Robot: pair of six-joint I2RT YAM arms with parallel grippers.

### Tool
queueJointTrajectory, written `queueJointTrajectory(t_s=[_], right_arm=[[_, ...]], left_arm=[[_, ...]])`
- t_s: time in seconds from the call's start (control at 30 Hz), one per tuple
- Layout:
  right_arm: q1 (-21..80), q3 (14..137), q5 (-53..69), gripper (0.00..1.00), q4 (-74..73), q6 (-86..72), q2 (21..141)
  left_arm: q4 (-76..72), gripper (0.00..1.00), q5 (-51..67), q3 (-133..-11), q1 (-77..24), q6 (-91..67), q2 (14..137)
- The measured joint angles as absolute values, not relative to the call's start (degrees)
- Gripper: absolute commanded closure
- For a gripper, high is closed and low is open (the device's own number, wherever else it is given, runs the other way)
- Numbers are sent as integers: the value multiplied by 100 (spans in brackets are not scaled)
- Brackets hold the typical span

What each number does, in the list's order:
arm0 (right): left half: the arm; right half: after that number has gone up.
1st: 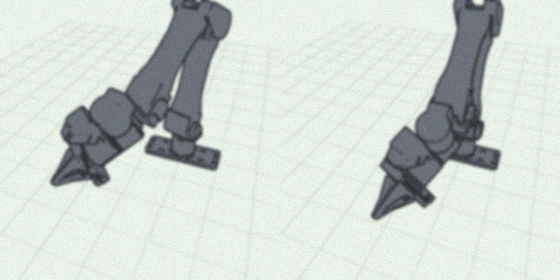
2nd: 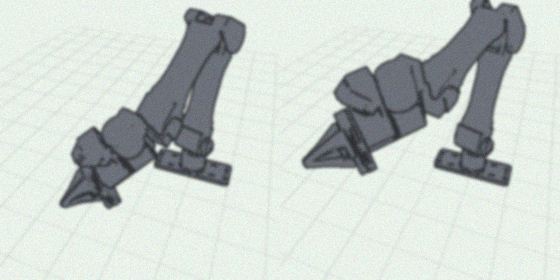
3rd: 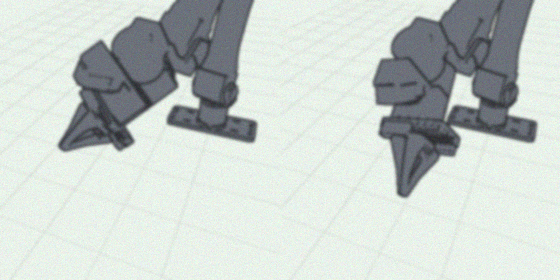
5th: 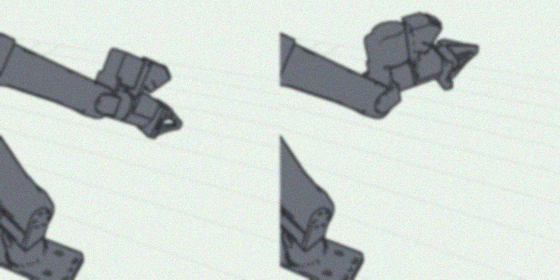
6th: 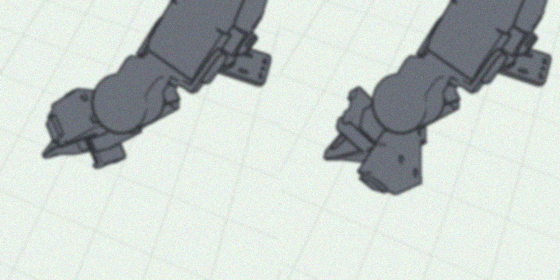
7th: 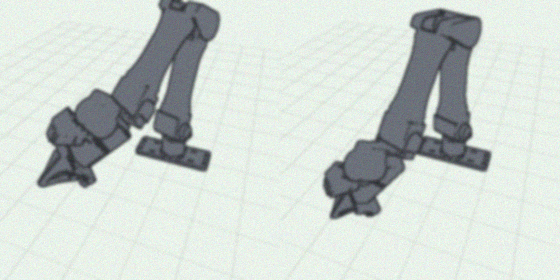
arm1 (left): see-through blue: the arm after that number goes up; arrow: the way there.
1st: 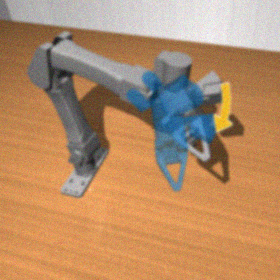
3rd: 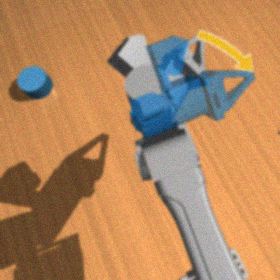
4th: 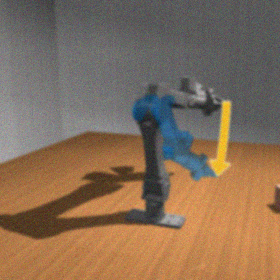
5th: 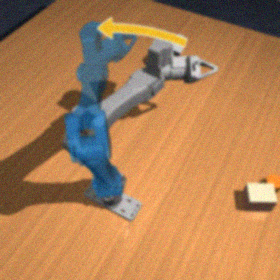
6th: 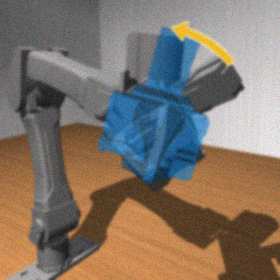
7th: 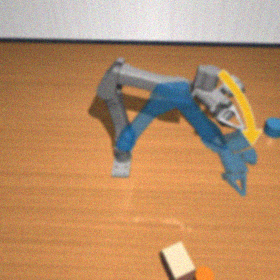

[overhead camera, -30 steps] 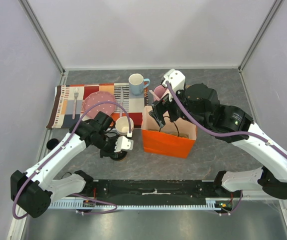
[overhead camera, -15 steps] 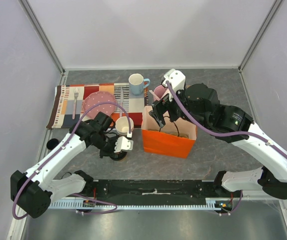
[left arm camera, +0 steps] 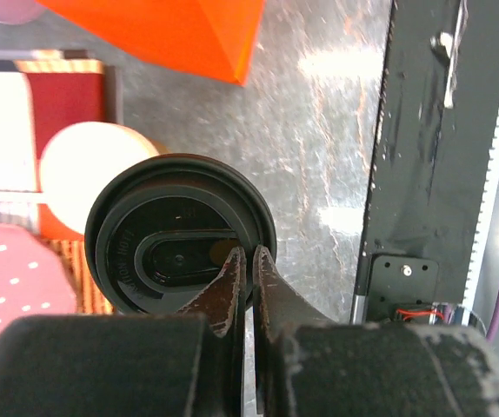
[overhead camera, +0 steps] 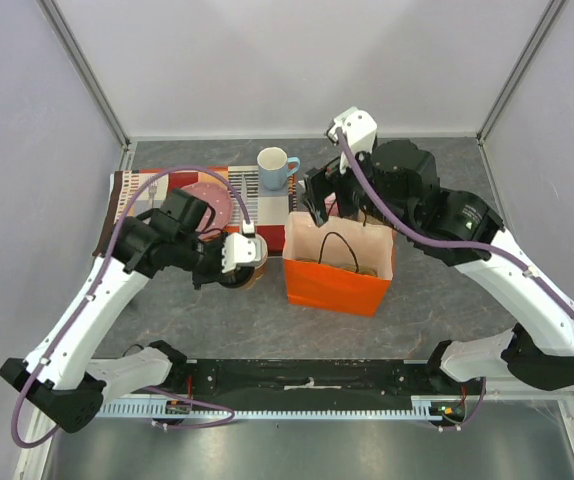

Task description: Pack the takeout coffee

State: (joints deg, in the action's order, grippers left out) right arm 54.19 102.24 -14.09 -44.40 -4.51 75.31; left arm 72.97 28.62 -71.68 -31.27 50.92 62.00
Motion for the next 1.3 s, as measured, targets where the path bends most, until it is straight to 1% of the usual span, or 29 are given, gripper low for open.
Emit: queueJointTrajectory(t_s=[0.27,0.47,0.6,0.77,1.07,1.3], right_arm=[[4683,10783,-1452,2,-4418,-755,7891],[4556,10713,-1525,2,-4423,-939,7911],[4528,10326,-1662,2,-4429,-1096,7732],[4506,9972,-1857,2,-4497,-1286,7465],[4473,9900,-2464,2,-4578,-1544,7067],[4421,9902,-2676,2,-4814,-1702,7159]], left_arm=[[7699,98,2552,-9524,-3127,4252,6742],[7756,98,2578,-11596,-3192,3743,7579],[7738,98,2615,-12626,-3675,3586,8138],[7747,98,2786,-13135,-4204,3476,8667],[7771,98,2993,-13155,-4569,3481,9135],[7769,98,2998,-13194,-4777,3485,9572]])
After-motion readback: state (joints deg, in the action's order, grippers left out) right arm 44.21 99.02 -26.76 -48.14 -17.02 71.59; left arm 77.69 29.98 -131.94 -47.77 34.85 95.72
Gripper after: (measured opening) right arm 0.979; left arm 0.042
